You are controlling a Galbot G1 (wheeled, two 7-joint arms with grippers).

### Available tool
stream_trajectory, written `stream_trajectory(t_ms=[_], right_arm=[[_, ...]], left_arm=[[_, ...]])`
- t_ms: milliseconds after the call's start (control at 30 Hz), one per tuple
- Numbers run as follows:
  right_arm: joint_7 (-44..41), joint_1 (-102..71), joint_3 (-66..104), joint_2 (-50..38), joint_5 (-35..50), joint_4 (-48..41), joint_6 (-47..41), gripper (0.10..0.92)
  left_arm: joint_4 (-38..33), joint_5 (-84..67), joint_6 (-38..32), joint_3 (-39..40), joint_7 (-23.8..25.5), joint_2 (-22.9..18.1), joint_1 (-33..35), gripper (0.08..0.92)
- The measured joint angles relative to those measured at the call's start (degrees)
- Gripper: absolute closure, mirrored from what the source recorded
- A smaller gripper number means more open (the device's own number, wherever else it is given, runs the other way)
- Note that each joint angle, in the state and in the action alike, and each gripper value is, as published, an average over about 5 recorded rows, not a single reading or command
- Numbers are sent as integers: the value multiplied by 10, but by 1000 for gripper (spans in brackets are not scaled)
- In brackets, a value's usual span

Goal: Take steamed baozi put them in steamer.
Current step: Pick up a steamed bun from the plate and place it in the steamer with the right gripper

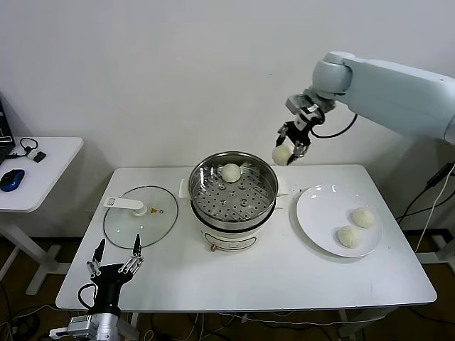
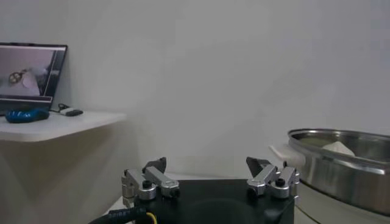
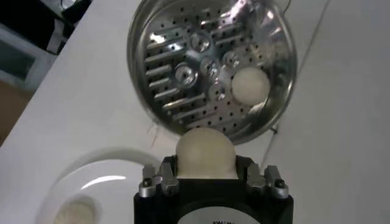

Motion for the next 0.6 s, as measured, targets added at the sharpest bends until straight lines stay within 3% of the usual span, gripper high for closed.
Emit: stream_trajectory(t_ms=[600], right_arm=[[0, -85, 15, 195, 19, -146, -46, 396]], left_arm=[[-8, 11, -3, 7, 0, -1, 1, 177]])
